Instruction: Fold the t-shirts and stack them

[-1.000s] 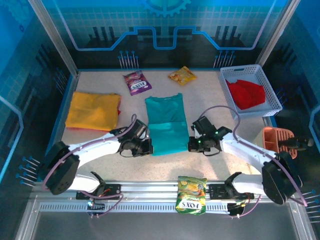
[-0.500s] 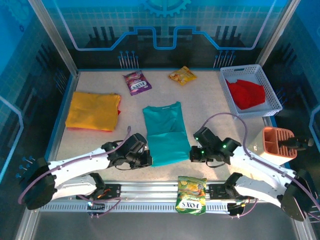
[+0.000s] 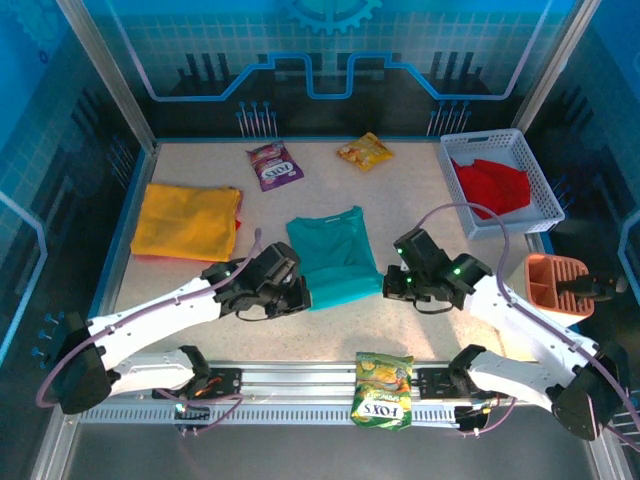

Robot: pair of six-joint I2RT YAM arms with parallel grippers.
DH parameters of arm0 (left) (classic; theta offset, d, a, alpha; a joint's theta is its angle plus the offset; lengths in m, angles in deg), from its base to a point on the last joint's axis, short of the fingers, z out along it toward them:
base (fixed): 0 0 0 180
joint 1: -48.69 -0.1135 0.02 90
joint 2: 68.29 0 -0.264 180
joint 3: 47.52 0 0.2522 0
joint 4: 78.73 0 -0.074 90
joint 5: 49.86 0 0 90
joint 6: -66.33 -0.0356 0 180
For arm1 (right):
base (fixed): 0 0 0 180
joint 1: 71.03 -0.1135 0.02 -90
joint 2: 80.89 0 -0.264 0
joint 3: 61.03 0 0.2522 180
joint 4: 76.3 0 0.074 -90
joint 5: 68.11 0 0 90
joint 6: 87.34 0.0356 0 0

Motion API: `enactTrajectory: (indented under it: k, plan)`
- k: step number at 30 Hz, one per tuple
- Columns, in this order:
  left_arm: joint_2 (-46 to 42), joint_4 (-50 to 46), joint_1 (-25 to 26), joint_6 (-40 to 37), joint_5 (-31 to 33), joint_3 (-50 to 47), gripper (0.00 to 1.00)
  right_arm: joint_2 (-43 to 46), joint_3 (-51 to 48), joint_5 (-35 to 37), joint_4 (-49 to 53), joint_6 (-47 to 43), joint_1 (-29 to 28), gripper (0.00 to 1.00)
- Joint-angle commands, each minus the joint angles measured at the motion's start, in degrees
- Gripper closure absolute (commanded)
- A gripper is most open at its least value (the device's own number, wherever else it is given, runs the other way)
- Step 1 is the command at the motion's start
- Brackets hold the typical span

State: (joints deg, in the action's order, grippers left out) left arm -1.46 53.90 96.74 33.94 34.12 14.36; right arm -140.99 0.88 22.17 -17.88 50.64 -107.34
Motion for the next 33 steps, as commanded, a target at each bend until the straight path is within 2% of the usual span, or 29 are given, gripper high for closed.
enactTrajectory:
  k: [1, 20, 33]
  plan:
    - [0.84, -3.13, -2.42, -2.68, 0.24, 3.05, 1.0, -1.02, 4.39, -0.32, 1.0, -1.73, 2.24, 1.0]
    - [9.12, -3.62, -13.15, -12.54, -3.2, 14.32, 1.0, -14.18, 16.72, -5.49, -5.26, -8.12, 10.45, 1.0]
    - [16.89, -3.59, -18.83, -18.06, -4.74, 20.79, 1.0, -25.86, 27.19, -8.27, -5.59, -13.54, 12.87, 1.0]
